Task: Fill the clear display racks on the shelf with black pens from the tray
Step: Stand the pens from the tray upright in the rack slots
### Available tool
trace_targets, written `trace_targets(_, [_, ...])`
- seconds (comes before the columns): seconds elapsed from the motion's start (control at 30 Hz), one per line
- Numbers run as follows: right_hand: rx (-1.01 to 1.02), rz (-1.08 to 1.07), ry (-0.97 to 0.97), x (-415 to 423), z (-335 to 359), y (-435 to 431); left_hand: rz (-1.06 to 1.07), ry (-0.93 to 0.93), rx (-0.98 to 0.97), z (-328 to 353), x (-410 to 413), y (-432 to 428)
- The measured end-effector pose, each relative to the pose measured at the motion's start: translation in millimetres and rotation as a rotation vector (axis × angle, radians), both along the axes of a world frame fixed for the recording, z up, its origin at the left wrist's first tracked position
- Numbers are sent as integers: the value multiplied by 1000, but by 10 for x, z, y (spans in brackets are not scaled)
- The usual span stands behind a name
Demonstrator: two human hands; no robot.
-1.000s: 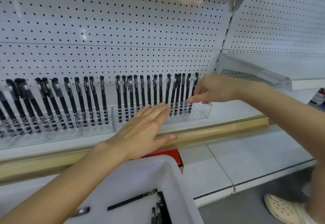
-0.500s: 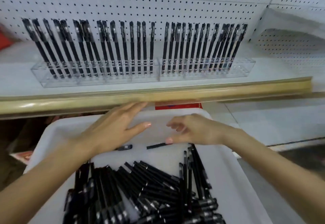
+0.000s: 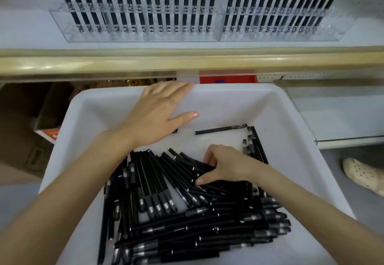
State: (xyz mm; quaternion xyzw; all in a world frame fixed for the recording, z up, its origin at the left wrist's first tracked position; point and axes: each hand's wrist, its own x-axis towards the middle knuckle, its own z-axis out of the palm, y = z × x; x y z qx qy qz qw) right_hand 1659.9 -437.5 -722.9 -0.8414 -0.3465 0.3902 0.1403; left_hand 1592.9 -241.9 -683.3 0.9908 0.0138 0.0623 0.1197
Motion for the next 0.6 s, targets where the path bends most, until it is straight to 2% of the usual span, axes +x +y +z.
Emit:
trace_targets(0.4, [193,-161,169,146,-87,-27,10,-48,-67,5,-4,-1])
trace_targets(0.6, [307,-160,245,180,-89,-29,10,-52,-108,-4,-6,5])
